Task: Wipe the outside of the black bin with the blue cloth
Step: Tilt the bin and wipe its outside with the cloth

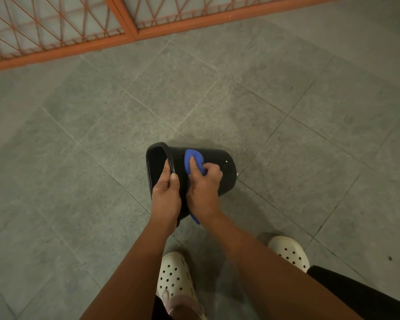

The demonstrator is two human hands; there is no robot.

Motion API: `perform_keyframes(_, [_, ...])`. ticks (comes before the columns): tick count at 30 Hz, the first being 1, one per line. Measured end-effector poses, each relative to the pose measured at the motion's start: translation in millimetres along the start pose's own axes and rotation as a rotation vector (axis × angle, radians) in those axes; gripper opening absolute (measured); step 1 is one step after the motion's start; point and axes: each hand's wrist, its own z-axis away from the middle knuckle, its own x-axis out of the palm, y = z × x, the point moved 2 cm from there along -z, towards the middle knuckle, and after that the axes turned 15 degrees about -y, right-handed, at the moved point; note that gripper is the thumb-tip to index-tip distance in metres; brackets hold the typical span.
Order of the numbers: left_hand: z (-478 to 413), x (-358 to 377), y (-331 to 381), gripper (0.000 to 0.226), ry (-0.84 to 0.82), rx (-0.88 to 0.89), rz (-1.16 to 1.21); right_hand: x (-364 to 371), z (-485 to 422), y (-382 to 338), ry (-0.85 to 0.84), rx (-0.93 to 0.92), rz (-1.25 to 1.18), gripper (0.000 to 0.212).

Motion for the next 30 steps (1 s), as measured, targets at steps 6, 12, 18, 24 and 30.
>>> perform_keyframes(6, [-3,-4,-4,0.040,0.078,-0.020,-0.028,-9,-19,18,-0.093,0.024,0.079,0.037])
perform_keyframes(12, [-9,-7,-7,0.040,0.112,-0.030,-0.100,-5,-1,26,-0.021,0.143,0.008,0.034])
perform_keyframes(18, [-13,-12,-8,0.040,0.147,-0.011,-0.073,-4,-12,17,0.031,-0.016,0.114,0.016])
perform_keyframes(24, [-15,-11,-9,0.039,0.187,-0.032,-0.051,-20,-19,39,-0.014,0.220,0.058,0.035])
perform_keyframes(30, [-19,-15,-8,0.039,0.173,-0.040,-0.095,-6,-6,20,-0.032,0.005,0.136,0.060])
